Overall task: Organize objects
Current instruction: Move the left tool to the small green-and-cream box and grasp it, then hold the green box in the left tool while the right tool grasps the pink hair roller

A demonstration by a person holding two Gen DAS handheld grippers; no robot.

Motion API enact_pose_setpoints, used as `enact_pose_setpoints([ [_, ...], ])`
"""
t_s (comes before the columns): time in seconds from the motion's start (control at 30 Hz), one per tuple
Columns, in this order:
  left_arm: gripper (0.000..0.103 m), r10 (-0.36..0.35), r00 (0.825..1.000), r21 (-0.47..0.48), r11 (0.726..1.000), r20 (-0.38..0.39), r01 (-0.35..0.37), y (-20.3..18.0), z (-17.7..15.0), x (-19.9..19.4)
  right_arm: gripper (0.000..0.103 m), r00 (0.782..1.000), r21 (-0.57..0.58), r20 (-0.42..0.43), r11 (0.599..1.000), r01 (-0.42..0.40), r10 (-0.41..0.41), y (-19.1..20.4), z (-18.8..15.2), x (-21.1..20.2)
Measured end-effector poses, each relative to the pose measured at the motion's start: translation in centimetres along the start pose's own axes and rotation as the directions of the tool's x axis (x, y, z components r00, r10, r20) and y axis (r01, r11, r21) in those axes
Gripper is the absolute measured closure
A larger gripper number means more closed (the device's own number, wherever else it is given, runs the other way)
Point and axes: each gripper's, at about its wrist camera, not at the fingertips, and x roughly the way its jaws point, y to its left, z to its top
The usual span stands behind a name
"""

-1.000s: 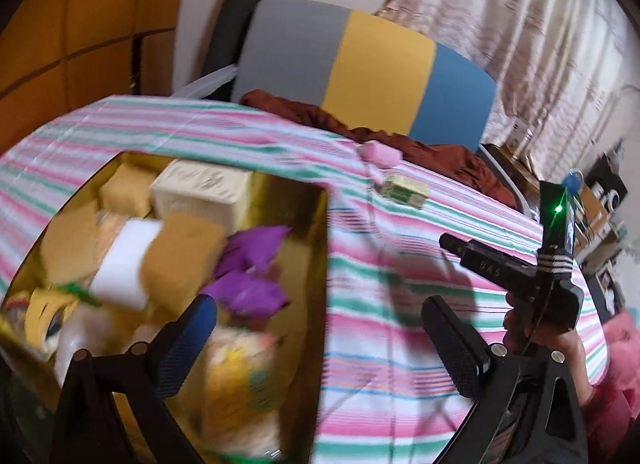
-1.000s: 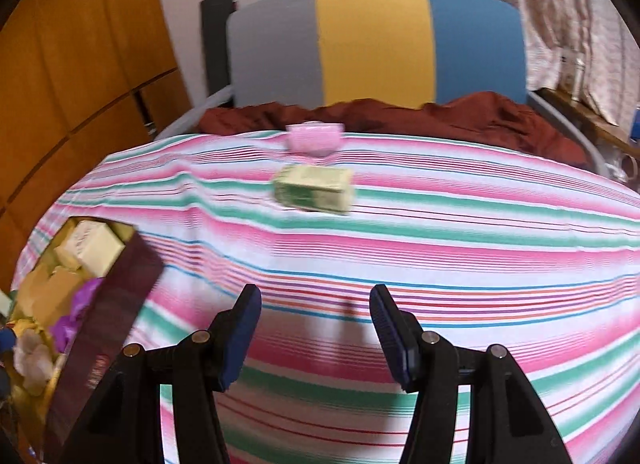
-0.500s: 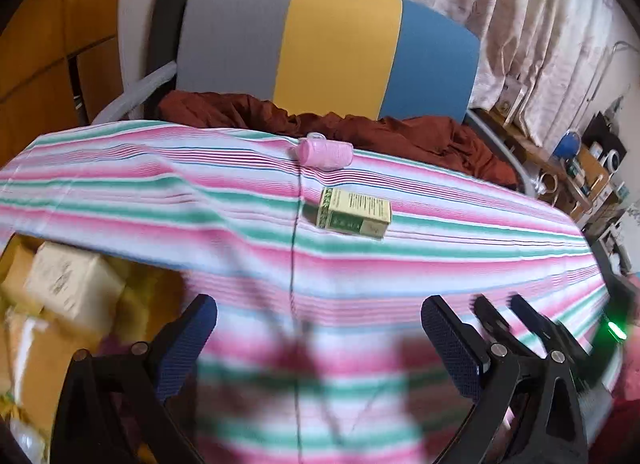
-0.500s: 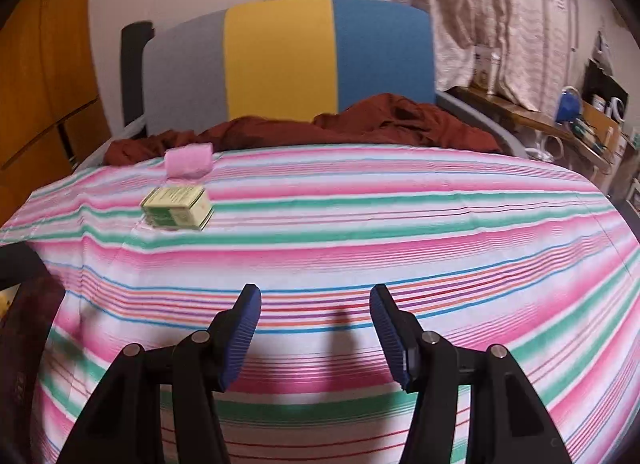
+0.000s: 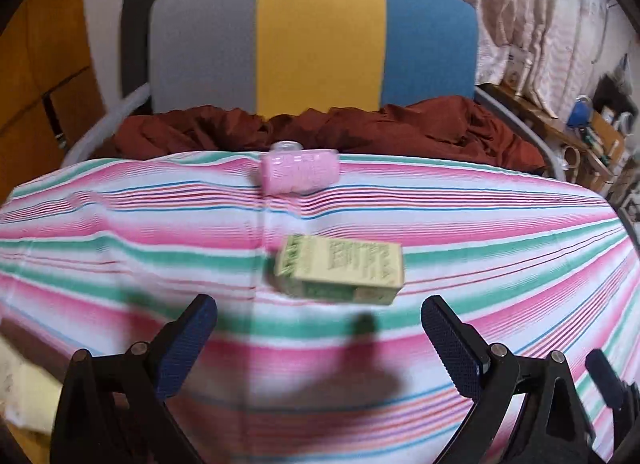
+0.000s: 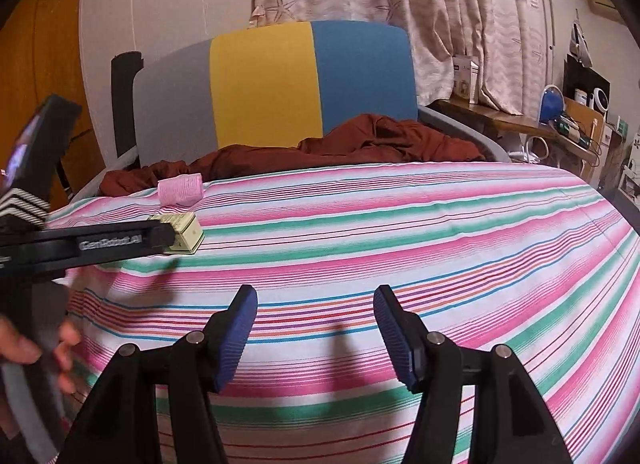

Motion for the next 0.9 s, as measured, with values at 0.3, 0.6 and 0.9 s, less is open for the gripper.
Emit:
enact_pose_setpoints([
  [0.3, 0.001, -0.012, 0.999, -0.056, 0.998, 0.034, 0.014, 0.9, 1.0, 2.3, 0.041, 0.999, -0.004, 0.025, 0.999, 0.047, -0.047, 0.2, -0.2, -0.3],
  [0.6, 0.03, -0.027, 0.999, -0.003, 1.0, 0.022, 0.027, 0.1, 0.6, 3.4, 0.041, 0.999, 0.002, 0.001, 0.999, 0.052, -0.052, -0.1, -0.2, 0.1],
  [0.9, 0.031, -0.027, 0.993, 0.026, 0.999, 0.115, 0.024, -0.3, -0.9, 1.0, 0.041, 0.998, 0.02, -0.008, 0.998, 0.064, -0.064, -0.5, -0.2, 0.3],
])
